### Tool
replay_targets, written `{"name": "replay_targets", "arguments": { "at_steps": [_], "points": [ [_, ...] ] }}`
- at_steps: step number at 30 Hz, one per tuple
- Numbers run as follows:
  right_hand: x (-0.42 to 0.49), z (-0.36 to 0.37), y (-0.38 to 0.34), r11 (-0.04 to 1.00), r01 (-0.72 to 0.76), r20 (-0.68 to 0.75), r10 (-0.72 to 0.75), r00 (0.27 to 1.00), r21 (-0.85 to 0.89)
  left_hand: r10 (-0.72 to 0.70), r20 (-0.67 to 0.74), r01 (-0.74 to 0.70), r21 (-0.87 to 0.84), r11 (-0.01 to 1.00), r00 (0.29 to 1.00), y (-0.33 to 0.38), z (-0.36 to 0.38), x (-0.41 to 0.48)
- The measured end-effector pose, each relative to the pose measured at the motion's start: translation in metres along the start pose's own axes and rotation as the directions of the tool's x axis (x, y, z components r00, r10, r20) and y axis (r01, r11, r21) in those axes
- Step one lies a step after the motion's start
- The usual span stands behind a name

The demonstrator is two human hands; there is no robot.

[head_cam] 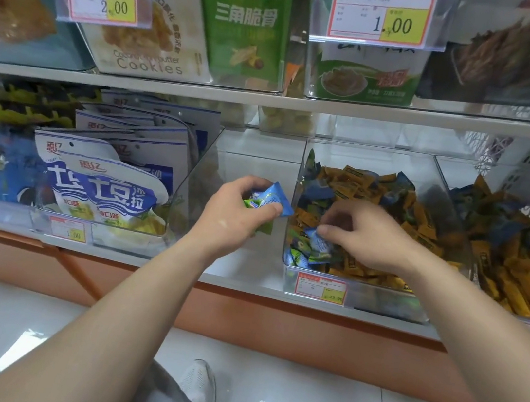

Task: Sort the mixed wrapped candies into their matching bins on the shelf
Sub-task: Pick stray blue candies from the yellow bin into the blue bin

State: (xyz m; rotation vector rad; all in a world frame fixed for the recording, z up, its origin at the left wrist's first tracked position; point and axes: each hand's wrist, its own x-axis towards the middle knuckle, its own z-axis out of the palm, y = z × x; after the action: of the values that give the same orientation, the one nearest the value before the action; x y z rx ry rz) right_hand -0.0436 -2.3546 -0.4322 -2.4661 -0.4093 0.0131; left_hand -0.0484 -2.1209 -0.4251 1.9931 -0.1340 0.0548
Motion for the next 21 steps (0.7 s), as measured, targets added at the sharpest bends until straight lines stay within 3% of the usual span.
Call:
{"name": "replay_targets", "arguments": {
  "at_steps": [6,12,18,19,21],
  "points": [
    [0.001,0.032,-0.012,0.995,-0.008,0.063,0.014,0.998,-0.103,-0.012,0.013,0.012,-0.007,1.0,1.0,0.0,0.004,0.0],
    [0.003,0.036,-0.014,0.996,-0.054,0.112,0.063,0.992,-0.077,-0.013,0.01,0.013,0.013,1.0,1.0,-0.001,0.006,0.001],
    [0.001,0.022,-0.018,0.997,-0.054,-0.001,0.054,0.999,-0.046,0.009,0.018,-0.009,0.019,1.0,1.0,0.003,0.016,0.003],
    [0.004,0.018,-0.014,0.999,-0.052,-0.047,0.052,0.998,-0.002,0.017,0.014,-0.018,0.024,1.0,1.0,0.006,0.014,0.002],
    [-0.049,-0.058,0.033,0.977,-0.19,-0.248,0.209,0.946,0.1,0.104,0.132,-0.101,-0.024,0.995,0.986,0.057,0.085,0.007]
  ]
}}
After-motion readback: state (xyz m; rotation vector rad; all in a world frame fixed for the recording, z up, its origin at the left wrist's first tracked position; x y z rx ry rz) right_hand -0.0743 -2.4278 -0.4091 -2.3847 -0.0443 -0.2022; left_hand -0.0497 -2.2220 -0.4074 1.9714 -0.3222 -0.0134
